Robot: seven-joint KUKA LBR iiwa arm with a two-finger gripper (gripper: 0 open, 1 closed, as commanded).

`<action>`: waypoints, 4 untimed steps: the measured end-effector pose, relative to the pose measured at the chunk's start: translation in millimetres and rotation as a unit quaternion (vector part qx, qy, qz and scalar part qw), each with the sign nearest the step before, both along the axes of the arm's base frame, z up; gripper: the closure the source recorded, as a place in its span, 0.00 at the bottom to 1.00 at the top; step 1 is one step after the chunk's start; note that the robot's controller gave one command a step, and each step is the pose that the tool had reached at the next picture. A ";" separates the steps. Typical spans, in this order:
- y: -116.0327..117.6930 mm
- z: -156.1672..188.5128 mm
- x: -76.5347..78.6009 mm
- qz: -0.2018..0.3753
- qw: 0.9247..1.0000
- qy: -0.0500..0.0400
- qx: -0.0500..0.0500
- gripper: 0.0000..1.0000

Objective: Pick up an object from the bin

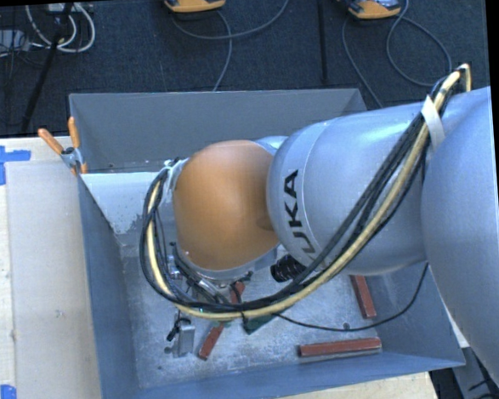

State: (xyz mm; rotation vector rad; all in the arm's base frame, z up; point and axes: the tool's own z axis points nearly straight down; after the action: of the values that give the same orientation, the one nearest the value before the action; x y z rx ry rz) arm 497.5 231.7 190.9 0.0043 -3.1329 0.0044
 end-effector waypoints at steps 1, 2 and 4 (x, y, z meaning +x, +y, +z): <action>-92.2 -123.0 22.2 0.234 0.972 -0.001 0.002 0.00; -99.7 -89.6 27.8 0.232 0.973 -0.005 0.002 0.00; -164.7 -121.3 51.6 0.403 0.915 -0.002 0.003 0.00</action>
Offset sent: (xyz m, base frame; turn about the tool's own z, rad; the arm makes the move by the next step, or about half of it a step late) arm 0.0233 -0.0907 -0.1209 -0.4751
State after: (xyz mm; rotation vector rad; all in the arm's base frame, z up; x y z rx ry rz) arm 549.0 67.0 69.5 1.2688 -2.8704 -0.0003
